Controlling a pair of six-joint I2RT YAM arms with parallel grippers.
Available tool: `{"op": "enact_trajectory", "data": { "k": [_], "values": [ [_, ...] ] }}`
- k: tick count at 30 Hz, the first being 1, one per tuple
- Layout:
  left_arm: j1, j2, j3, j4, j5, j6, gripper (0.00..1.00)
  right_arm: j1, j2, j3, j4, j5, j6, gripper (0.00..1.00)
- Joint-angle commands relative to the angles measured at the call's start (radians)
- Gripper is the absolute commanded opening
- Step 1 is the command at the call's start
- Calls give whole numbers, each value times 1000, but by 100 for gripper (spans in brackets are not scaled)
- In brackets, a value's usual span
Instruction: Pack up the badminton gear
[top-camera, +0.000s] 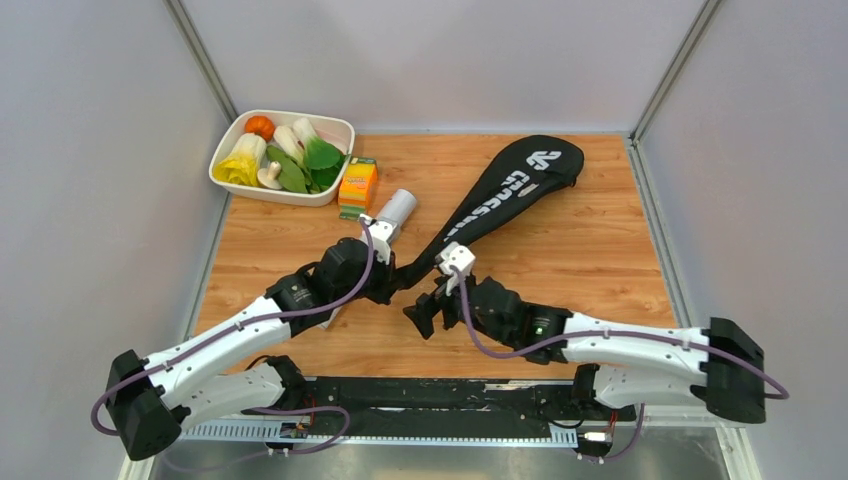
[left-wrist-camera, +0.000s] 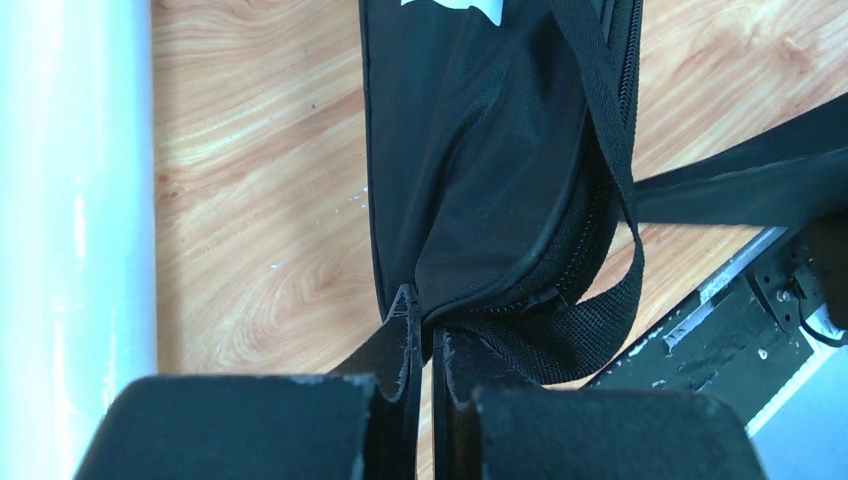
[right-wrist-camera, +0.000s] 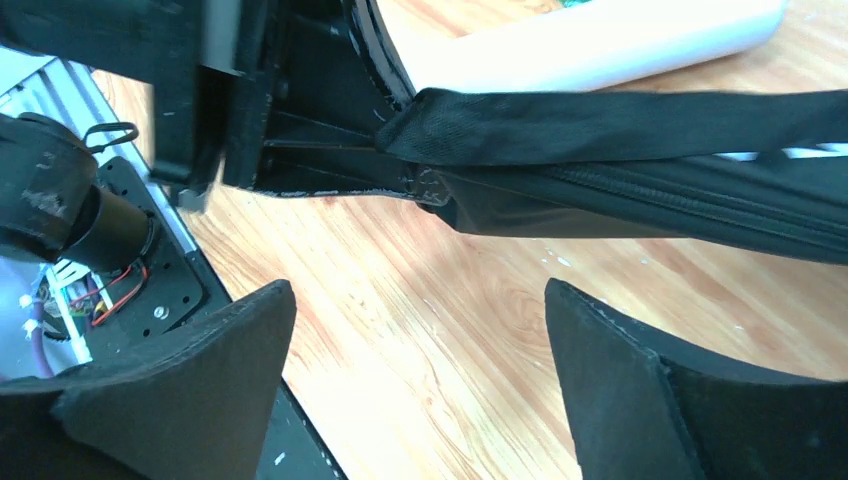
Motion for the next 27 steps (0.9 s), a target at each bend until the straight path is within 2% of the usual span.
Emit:
{"op": "enact_trajectory", "data": {
  "k": [1, 4, 7, 14, 18, 23, 27],
  "values": [
    [-1, -11, -22, 126, 66, -32, 4, 1, -199, -41, -105, 33, 20, 100],
    [-1, 19, -40, 157, 137, -46, 14, 0, -333, -71, -152, 130, 96, 100],
    [-1, 40, -56, 188, 186, -51, 32, -2, -453, -119, -170, 230, 115, 100],
    [-1, -2, -41, 131, 126, -28, 59, -5, -563, -117, -316, 473, 135, 100],
    [-1, -37, -23, 89, 83, -7, 66, -5, -568, -90, -380, 527, 169, 100],
    [-1, -76, 8, 66, 58, 32, 68, -5, -548, -54, -452, 535, 241, 100],
    [-1, -129, 45, 47, -30, 99, 69, -5, -527, 5, -529, 501, 289, 100]
  ]
}}
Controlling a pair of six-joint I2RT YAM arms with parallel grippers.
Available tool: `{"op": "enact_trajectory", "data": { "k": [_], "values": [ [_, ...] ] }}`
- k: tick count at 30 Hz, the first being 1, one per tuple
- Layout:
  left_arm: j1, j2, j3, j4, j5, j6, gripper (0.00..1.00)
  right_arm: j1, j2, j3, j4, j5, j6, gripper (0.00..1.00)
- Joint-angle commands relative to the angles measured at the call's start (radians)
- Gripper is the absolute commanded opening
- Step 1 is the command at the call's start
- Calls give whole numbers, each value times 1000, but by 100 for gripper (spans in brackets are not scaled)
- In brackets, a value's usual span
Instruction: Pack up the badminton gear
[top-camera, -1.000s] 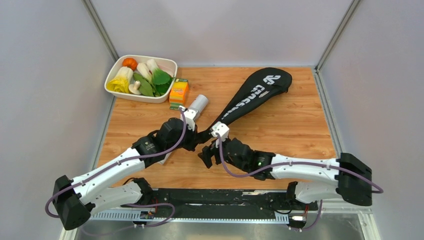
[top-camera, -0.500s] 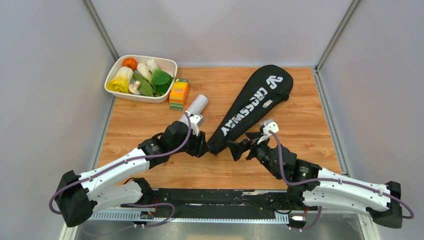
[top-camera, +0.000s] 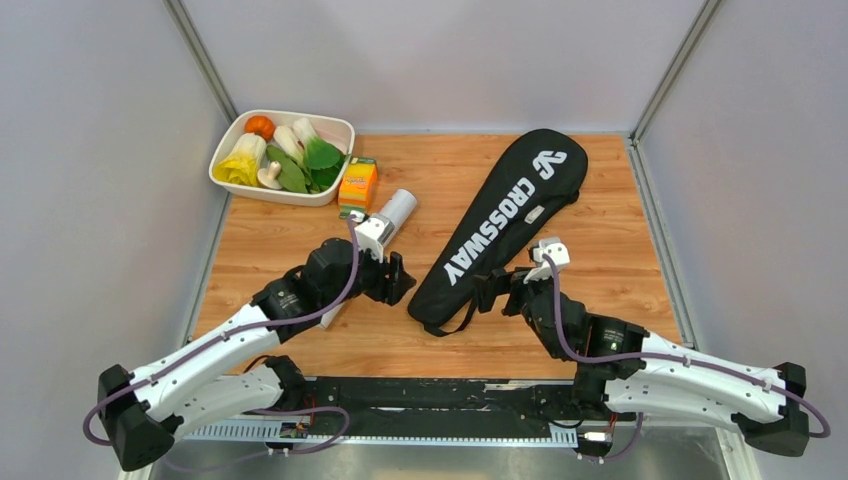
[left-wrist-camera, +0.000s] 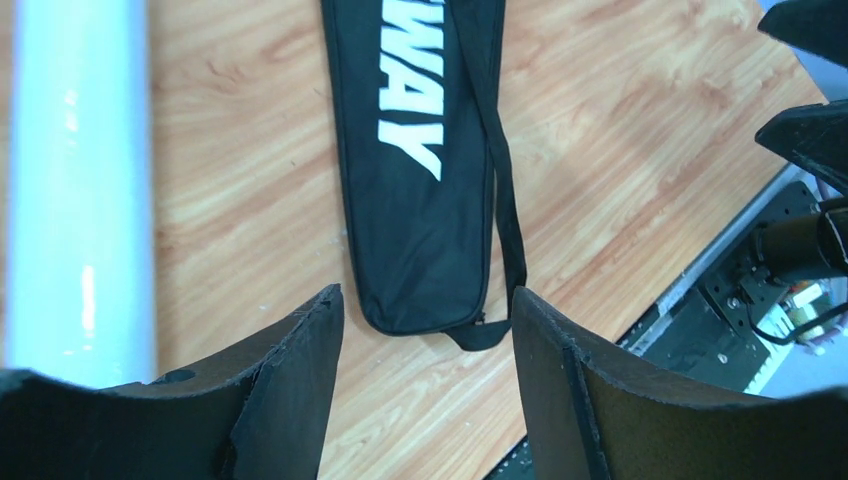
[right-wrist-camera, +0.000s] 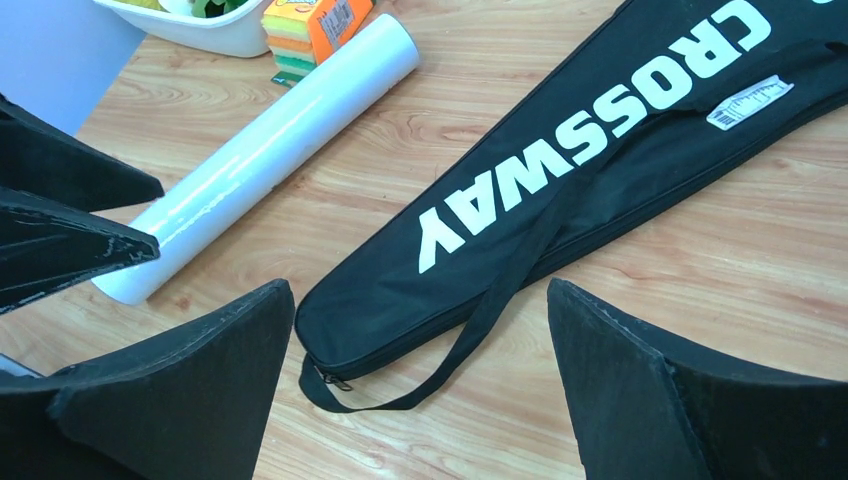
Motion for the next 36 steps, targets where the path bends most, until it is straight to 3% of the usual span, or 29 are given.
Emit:
{"op": "enact_trajectory", "data": {
  "k": [1, 4, 13, 19, 36],
  "values": [
    [0, -76, 75, -12, -97, 96, 69, -1, 6, 98, -104, 14, 109, 100],
    [-1, -143, 83, 8, -114, 110, 71, -1, -14, 90, -145, 74, 216, 100],
    [0, -335, 18, 53, -120, 73, 73, 0, -131, 105, -272, 30, 298, 100],
    [0, -450, -40, 62, -223, 80, 73, 0, -230, 101, -301, 57, 313, 100],
    [-1, -473, -43, 39, -243, 74, 73, -1, -263, 136, -326, 86, 274, 100]
  ]
}}
